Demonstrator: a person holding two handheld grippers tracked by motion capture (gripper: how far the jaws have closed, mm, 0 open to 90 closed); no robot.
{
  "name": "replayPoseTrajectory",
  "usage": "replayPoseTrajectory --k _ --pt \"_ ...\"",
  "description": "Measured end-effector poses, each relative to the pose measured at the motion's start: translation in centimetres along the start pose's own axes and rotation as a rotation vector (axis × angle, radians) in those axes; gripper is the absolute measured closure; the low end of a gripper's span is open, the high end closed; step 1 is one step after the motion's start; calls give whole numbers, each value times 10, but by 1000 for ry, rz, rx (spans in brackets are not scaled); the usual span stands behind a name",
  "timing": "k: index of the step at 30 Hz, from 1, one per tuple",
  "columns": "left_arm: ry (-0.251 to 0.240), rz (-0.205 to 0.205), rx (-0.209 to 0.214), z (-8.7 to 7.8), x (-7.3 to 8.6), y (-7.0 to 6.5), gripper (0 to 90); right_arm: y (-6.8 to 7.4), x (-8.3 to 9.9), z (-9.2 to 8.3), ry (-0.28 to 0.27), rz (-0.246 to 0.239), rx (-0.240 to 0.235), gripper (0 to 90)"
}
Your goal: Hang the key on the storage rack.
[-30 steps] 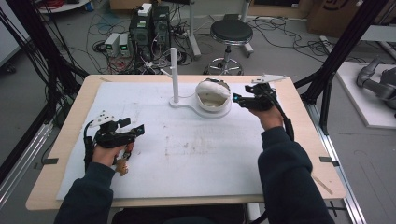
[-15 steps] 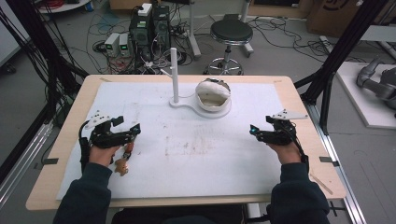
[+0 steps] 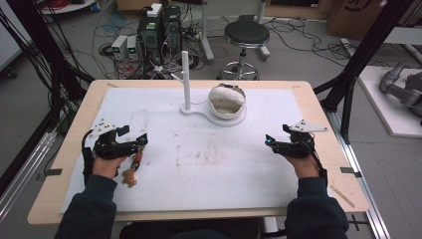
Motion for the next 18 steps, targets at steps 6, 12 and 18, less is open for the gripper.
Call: replayPoseTrajectory --k 6,12,18 --pt "107 26 -16 -2 8 -3 156 3 3 2 7 -19 -4 222" --pt "251 36 -40 -8 29 -9 212 6 6 1 10 -23 -13 228" --pt "382 78 -55 -8 53 -14 348 6 7 3 14 -33 -20 229"
Point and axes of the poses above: each handheld gripper's, and its own axes: z roughly forward along the jaws, x roughly out of its underside, y roughly to its left, the point moved 8 cm from there along z, roughly forward along the jaws, and after that the axes turned 12 degrees about z, right-handed, at the moved point
